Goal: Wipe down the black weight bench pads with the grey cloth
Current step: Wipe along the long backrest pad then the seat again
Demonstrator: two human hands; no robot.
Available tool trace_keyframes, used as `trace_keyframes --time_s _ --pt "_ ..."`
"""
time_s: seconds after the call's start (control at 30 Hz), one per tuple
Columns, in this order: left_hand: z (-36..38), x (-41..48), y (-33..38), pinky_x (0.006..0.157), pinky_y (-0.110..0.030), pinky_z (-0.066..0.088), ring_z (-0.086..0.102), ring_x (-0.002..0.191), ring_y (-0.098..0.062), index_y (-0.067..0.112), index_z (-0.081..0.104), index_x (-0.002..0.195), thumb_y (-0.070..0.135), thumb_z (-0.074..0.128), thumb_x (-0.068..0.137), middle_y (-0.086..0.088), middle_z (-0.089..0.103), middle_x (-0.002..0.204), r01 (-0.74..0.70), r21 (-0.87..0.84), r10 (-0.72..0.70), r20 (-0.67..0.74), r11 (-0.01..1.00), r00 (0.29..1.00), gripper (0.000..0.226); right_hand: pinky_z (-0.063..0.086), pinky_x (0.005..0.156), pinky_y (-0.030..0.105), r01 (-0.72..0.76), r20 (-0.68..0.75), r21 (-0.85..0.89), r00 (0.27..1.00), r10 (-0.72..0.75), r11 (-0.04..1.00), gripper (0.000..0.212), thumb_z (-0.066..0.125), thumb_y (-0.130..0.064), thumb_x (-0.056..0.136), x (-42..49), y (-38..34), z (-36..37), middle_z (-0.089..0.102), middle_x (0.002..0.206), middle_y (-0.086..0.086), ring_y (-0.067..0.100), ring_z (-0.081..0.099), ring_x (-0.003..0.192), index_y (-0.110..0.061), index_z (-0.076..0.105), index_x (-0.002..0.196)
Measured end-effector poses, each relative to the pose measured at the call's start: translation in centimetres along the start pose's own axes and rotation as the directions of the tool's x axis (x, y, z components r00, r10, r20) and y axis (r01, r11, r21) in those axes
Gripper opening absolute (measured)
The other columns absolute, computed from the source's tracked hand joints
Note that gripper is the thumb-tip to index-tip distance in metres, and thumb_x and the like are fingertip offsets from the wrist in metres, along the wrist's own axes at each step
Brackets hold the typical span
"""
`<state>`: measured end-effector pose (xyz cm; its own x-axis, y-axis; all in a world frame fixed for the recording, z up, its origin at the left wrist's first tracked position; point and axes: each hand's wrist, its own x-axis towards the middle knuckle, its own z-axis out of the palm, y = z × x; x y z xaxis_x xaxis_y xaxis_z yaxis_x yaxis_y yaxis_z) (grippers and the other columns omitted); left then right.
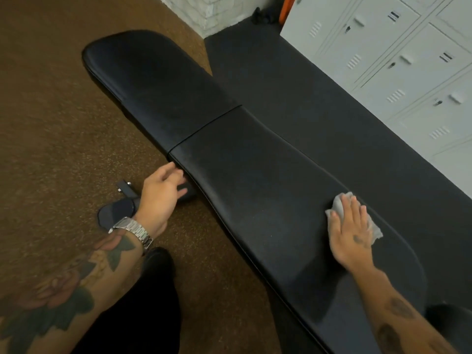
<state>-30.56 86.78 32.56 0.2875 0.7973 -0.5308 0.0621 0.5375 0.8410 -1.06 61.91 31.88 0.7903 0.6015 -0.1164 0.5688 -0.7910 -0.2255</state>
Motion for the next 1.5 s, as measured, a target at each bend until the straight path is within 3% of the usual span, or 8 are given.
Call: trace_keyframes --time_s 0.2,0.47,0.7,0.9,1.07,1.23,1.37,1.5 --pt "1.3 -0.1 0.5 0.098 -0.038 0.052 0.055 0.123 -0.019 0.018 0.052 0.136 0.039 0.043 0.102 -0.002 0.052 0.141 0.054 -0.181 -0.065 -0.056 0.982 0.996 0.041 0.005 0.123 0.047 0.162 0.110 -0.027 0.981 -0.158 0.986 0.080 0.005 -0.061 0.089 9.8 -9.2 1.6 0.014 0.166 0.002 0.025 0.005 0.153 -0.020 0.015 0.158" --pt "0.0 0.3 1.1 0.100 -0.044 0.051 0.062 0.113 -0.018 0.014 0.052 0.139 0.059 0.036 0.097 -0.002 0.058 0.135 0.122 -0.196 -0.130 -0.032 0.973 0.991 0.064 -0.003 0.121 0.049 0.507 0.234 -0.017 0.840 -0.489 0.862 0.060 0.023 -0.045 0.106 7.2 -27.3 5.8 -0.005 0.167 0.000 0.029 -0.010 0.152 -0.024 0.005 0.158" --pt "-1.2 0.2 1.4 0.100 -0.042 0.051 0.064 0.109 -0.017 0.008 0.052 0.137 0.058 0.031 0.099 -0.003 0.065 0.122 0.128 -0.186 -0.123 0.037 0.974 0.992 0.067 0.002 0.121 0.048 0.717 0.188 -0.049 0.690 -0.699 0.695 0.061 0.034 -0.039 0.104 -1.3 -25.9 7.0 0.003 0.167 0.001 0.028 -0.004 0.153 -0.024 0.011 0.159" --pt "-1.6 0.0 1.7 0.096 -0.040 0.052 0.064 0.112 -0.020 0.010 0.053 0.136 0.058 0.034 0.098 -0.001 0.062 0.122 0.143 -0.161 -0.135 0.061 0.977 0.989 0.064 -0.001 0.124 0.043 0.613 0.171 -0.034 0.781 -0.600 0.789 0.057 0.024 -0.044 0.104 -7.6 -15.3 4.6 0.000 0.167 -0.007 0.017 -0.008 0.153 -0.034 0.009 0.158" --pt "-2.3 0.5 1.7 0.100 -0.043 0.051 0.063 0.115 -0.022 0.010 0.055 0.133 0.056 0.037 0.098 -0.007 0.061 0.133 0.151 -0.151 -0.142 0.068 0.977 0.988 0.061 -0.014 0.120 0.028 0.308 0.173 0.064 0.933 -0.314 0.949 0.056 0.021 -0.049 0.102 -7.7 -7.6 1.8 -0.004 0.165 -0.016 0.002 -0.015 0.150 -0.038 0.009 0.156" --pt "-2.7 1.1 1.9 0.102 -0.044 0.050 0.063 0.116 -0.021 0.010 0.053 0.136 0.055 0.038 0.098 -0.006 0.059 0.134 0.159 -0.198 -0.146 0.081 0.967 0.986 0.061 -0.006 0.123 0.041 0.091 0.088 0.063 0.991 -0.096 0.994 0.054 0.024 -0.044 0.105 0.3 -7.0 1.3 -0.003 0.166 -0.010 0.009 -0.011 0.152 -0.037 0.006 0.156" --pt "-3.0 1.2 1.9 0.103 -0.044 0.049 0.063 0.115 -0.020 0.012 0.053 0.135 0.055 0.039 0.098 -0.004 0.060 0.130 0.183 -0.228 -0.159 0.123 0.956 0.980 0.060 0.001 0.123 0.051 0.114 0.088 -0.023 0.990 -0.111 0.993 0.060 0.017 -0.050 0.103 8.7 -9.4 2.6 0.005 0.167 0.000 0.019 -0.002 0.154 -0.028 0.007 0.158" --pt "-3.1 1.3 1.9 0.103 -0.045 0.049 0.064 0.115 -0.021 0.011 0.053 0.135 0.056 0.039 0.097 0.001 0.063 0.121 0.196 -0.239 -0.167 0.135 0.951 0.977 0.061 0.000 0.123 0.046 0.227 0.179 -0.043 0.960 -0.216 0.973 0.070 0.012 -0.058 0.097 13.4 -16.2 3.6 0.008 0.167 0.001 0.021 -0.002 0.154 -0.024 0.011 0.158"
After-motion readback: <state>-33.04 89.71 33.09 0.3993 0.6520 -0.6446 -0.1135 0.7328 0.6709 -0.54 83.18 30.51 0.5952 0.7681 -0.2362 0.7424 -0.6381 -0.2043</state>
